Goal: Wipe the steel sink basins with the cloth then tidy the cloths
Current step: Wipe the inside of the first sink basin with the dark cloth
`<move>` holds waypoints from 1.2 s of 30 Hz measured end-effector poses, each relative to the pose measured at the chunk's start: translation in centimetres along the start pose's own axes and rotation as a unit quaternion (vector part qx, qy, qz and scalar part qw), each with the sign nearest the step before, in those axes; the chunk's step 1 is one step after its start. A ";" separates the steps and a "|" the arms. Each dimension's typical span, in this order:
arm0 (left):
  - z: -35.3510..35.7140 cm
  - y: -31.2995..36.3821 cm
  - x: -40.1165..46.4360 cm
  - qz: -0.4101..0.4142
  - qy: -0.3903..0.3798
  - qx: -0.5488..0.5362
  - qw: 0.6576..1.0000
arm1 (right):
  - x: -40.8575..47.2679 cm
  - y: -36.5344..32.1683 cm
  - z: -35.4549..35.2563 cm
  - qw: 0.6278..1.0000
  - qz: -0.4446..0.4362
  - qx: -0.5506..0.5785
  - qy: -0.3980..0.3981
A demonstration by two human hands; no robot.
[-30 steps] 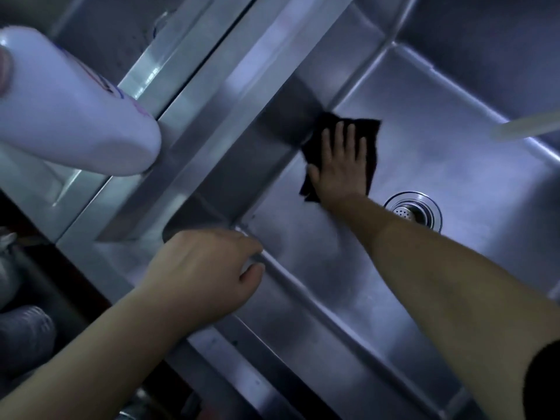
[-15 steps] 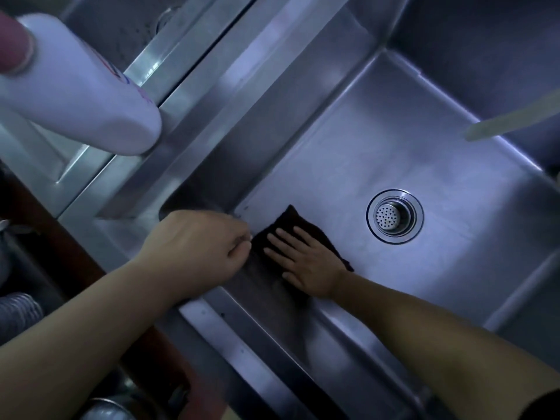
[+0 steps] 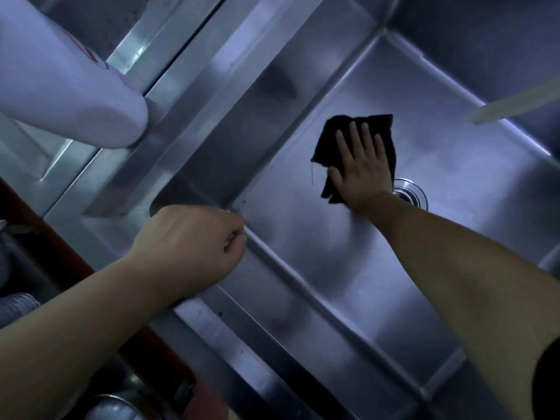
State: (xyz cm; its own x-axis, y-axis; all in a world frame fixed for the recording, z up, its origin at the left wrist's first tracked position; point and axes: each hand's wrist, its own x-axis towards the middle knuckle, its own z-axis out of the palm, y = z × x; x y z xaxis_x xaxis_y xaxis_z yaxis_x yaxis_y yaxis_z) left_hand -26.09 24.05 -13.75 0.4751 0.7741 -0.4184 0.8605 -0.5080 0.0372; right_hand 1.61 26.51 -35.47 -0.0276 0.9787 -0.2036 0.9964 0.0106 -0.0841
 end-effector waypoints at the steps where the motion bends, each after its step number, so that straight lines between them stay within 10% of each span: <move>1: 0.0 0.0 0.0 0.001 -0.001 0.004 1.000 | 0.4 -1.0 -0.1 0.999 0.037 0.010 -0.006; 16: 0.0 0.4 -0.8 0.031 0.051 -0.020 0.998 | -17.3 -7.5 3.7 0.978 -0.205 0.007 -0.040; 25: -0.9 4.2 -2.6 0.147 0.068 0.008 0.987 | -28.3 1.1 4.3 0.992 -0.121 -0.014 -0.045; 36: 2.4 9.9 -2.8 0.214 -0.045 -0.045 0.975 | -17.8 -3.0 3.5 0.998 -0.049 0.028 -0.019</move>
State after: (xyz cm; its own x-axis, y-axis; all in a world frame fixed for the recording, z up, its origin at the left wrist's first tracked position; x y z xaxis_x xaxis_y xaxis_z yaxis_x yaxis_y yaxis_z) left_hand -19.37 15.97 -14.38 0.7799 0.4603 -0.4242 0.6015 -0.7386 0.3044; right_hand -1.21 8.35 -34.96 -0.1295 0.9651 -0.2276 0.9826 0.0940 -0.1604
